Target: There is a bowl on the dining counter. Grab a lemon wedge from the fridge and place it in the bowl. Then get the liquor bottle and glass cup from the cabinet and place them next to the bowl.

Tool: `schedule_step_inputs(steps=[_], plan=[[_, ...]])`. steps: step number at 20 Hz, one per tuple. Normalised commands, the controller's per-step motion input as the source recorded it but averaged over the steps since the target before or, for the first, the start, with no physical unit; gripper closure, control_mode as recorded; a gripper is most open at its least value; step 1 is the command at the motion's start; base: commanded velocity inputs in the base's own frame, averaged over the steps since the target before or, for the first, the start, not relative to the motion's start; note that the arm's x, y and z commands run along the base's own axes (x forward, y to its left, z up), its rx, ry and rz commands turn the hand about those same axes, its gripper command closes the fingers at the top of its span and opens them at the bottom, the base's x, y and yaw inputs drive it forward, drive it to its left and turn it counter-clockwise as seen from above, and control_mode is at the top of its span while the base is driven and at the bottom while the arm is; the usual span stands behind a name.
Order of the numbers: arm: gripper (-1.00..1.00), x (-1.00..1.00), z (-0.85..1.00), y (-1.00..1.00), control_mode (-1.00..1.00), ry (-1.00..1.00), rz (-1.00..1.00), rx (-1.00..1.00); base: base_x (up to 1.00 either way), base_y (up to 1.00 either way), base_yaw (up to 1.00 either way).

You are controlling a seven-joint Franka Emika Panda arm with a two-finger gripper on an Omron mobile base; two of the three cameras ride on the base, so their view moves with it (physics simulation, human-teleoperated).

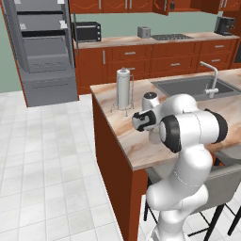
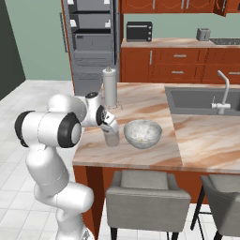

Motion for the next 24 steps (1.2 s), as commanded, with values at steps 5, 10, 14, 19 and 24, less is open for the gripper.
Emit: schedule_step_inputs(steps=[5,10,14,19,24], plan=[[1.00,0.23,-0.21,0.00,-1.00,0.03,0.00,0.00,0.00,0.00,0.00],[1.00,0.34,-0.25,0.00,-1.00,0.02,-0.01,0.00,0.00,0.00,0.00],[1.00,0.29,-0.23,0.00,-1.00,0.00,-0.01,0.00,0.00,0.00,0.00],[-1.00,0.04,-0.17,0.00,-1.00,0.00,-0.01,0.00,0.00,0.00,0.00],[-1.00,-0.14,-0.02,0.00,-1.00,0.00,-0.03,0.00,0.00,0.00,0.00]])
